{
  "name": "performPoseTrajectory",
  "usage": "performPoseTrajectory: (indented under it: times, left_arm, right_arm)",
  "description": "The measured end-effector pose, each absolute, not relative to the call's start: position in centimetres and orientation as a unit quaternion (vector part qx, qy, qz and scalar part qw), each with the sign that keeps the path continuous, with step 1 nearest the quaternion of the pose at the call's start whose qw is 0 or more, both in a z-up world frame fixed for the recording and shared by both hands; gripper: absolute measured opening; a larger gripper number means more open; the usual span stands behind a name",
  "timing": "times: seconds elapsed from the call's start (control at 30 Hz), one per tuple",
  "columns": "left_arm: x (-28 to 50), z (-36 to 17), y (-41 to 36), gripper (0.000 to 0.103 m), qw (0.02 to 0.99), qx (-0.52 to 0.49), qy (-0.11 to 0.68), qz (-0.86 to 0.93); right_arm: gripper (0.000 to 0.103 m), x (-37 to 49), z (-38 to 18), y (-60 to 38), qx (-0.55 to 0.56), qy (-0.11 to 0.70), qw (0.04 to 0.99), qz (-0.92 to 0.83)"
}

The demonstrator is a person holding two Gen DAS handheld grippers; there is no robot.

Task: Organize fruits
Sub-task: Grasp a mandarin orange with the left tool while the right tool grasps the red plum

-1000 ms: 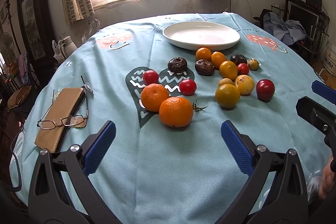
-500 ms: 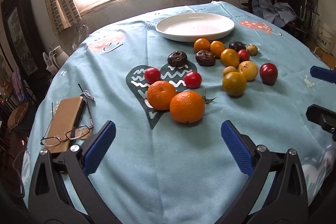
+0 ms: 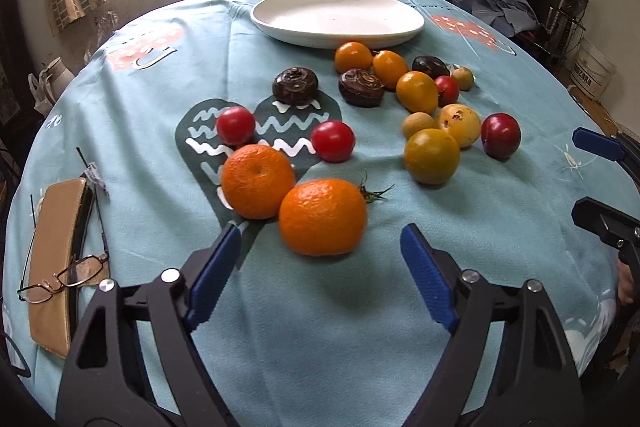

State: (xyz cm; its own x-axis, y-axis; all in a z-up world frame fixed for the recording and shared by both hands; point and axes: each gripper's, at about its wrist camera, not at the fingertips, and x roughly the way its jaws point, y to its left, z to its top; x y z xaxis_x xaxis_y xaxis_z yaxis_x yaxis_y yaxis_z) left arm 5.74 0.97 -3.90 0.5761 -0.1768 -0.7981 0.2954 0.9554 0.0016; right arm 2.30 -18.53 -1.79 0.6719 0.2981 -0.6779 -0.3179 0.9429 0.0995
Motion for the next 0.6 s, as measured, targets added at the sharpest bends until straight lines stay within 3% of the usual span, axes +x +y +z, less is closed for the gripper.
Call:
performPoseTrajectory:
  times: [0.07, 0.17, 0.23, 0.3, 0.4, 0.53, 0.6]
  left_arm:
    - [6.5, -4.5, 0.6, 0.062, 0.876, 0.062, 0.455, -0.146]
    - [7.3, -5.1, 0.4, 0.061, 0.872, 0.064, 0.463, -0.146]
    - [7.6, -5.1, 0.5, 0.058, 0.871, 0.058, 0.464, -0.149]
    - [7.7, -5.1, 0.6, 0.046, 0.874, 0.061, 0.460, -0.146]
    - [8.0, -5.1, 1.0, 0.046, 0.873, 0.048, 0.462, -0.150]
    - [8.0, -5.0, 1.2, 0.046, 0.874, 0.039, 0.459, -0.154]
    - [8.0, -4.8, 1.3, 0.045, 0.875, 0.032, 0.456, -0.160]
  right_arm:
    - [0.102, 2.7, -1.9, -18.5, -0.010, 0.373, 0.912, 0.171]
    - [0.101, 3.5, -2.0, -18.6, -0.007, 0.380, 0.908, 0.176]
    - [0.096, 4.2, -2.2, -18.7, -0.001, 0.388, 0.904, 0.180]
    - [0.085, 5.2, -2.5, -18.6, 0.007, 0.401, 0.897, 0.185]
    - [0.077, 6.6, -3.3, -18.5, 0.010, 0.419, 0.889, 0.184]
    - [0.075, 8.2, -3.9, -18.6, 0.010, 0.431, 0.885, 0.177]
    - [0.064, 8.8, -4.2, -18.7, 0.011, 0.436, 0.882, 0.177]
